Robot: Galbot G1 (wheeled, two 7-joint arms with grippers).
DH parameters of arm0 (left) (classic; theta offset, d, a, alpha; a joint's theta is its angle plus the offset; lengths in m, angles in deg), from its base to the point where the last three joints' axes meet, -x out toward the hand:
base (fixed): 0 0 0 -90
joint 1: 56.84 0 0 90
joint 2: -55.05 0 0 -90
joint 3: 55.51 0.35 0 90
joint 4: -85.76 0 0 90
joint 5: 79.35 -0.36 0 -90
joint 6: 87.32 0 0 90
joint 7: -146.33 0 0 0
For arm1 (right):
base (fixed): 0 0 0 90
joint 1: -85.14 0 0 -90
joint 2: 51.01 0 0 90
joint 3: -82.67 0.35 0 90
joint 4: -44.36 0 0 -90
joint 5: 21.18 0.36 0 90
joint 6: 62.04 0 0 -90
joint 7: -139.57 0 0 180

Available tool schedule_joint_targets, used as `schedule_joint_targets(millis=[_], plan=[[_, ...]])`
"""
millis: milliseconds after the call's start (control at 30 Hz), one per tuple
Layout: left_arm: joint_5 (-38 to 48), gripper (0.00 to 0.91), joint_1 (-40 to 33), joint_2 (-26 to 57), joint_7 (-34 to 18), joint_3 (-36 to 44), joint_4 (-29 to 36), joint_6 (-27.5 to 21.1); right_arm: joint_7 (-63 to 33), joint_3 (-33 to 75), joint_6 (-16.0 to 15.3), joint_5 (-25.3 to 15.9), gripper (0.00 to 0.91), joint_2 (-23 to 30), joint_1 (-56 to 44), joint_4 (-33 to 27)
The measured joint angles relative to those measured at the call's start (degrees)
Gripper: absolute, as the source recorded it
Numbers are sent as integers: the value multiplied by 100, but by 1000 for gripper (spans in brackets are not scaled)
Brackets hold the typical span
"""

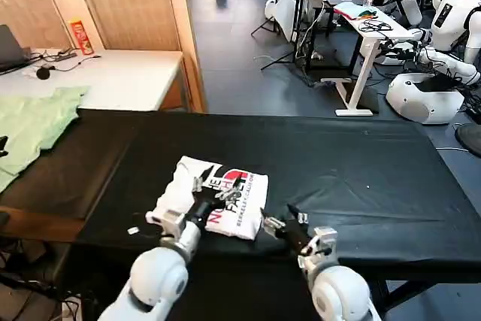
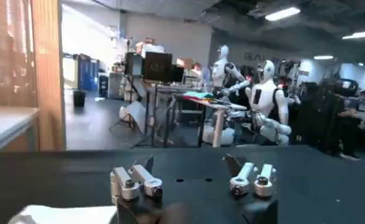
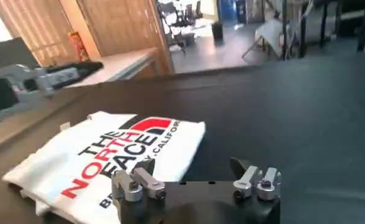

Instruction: Fold and organize the clothes.

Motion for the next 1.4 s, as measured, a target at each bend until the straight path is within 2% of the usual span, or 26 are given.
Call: schedule_joint_targets(millis=[133,167,200,233,267,433,467,500,533,667,900,1100,1167,1200,1233,1333,1400], plan=[[5,878,116,220,-20,-206,71,111,-81,-109,-36,147,878,162,263,-272],[6,878,155,278,-22,-253,104,132,-88,-129,-40,162,848,211,328,-358],[6,878,194,327,-27,-302,133,152,-106,-157,-51,173,741,256,378,-420],[6,878,233,377,-30,-347,152,165,-123,-178,-61,186,722,302,424,-483],[6,878,281,423,-33,-391,171,182,-148,-200,-66,196,653,342,467,-551],[33,878,435,548,-48,-576,261,207,-323,-212,-90,322,429,496,559,-754],[37,878,461,562,-47,-607,277,211,-338,-203,-91,358,322,507,559,-770],[38,878,487,569,-49,-638,286,219,-353,-183,-91,391,254,515,559,-790],[39,878,509,575,-49,-664,290,227,-357,-164,-89,421,127,518,558,-812],[39,878,603,568,-52,-791,296,279,-314,-125,-80,527,68,499,560,-886],[31,878,781,530,-53,-958,323,376,-172,-51,-83,734,29,417,639,-1028],[13,878,923,507,-51,-1093,319,486,-108,151,-110,829,29,202,751,-1011],[0,878,971,516,-52,-1143,290,506,-95,300,-156,874,59,30,822,-1013],[-19,878,1000,523,-52,-1176,281,490,-100,363,-227,944,429,-63,847,-1009],[-41,878,1028,535,-52,-1207,275,463,-100,431,-302,1016,878,-185,861,-996],[-32,878,1116,571,-66,-1272,271,440,-11,590,-473,1141,878,-551,836,-875],[5,878,1175,599,-144,-1323,274,504,5,673,-479,1151,878,-788,763,-724]])
